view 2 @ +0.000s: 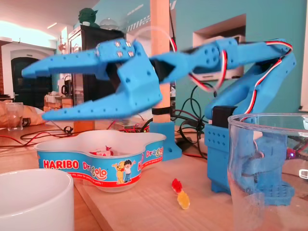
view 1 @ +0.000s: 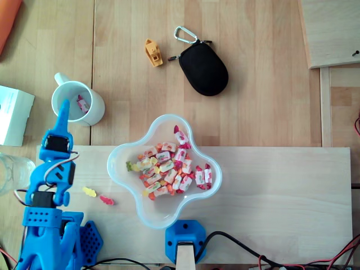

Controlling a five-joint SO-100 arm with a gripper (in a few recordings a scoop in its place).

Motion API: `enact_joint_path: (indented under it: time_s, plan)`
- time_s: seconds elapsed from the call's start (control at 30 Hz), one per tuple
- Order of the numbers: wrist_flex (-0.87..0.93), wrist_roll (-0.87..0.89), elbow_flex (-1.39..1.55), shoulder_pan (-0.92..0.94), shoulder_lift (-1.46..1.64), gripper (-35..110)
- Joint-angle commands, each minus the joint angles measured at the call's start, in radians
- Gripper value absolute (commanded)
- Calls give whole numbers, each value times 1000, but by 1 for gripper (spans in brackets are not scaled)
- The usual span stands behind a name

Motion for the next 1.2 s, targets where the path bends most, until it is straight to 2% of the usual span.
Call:
enact_joint_path:
  time_s: [0.0, 0.23, 0.4, 0.73, 0.93, 1.17]
  plan:
    - [425, 74, -239, 86, 23, 23]
    - [1131, 268, -586, 230, 23, 23]
    - [1451, 334, -732, 393, 23, 23]
    - [1494, 446, -736, 859, 17, 23]
    - [1489, 453, -684, 1011, -18, 23]
    - [1463, 523, -635, 1161, -284, 24]
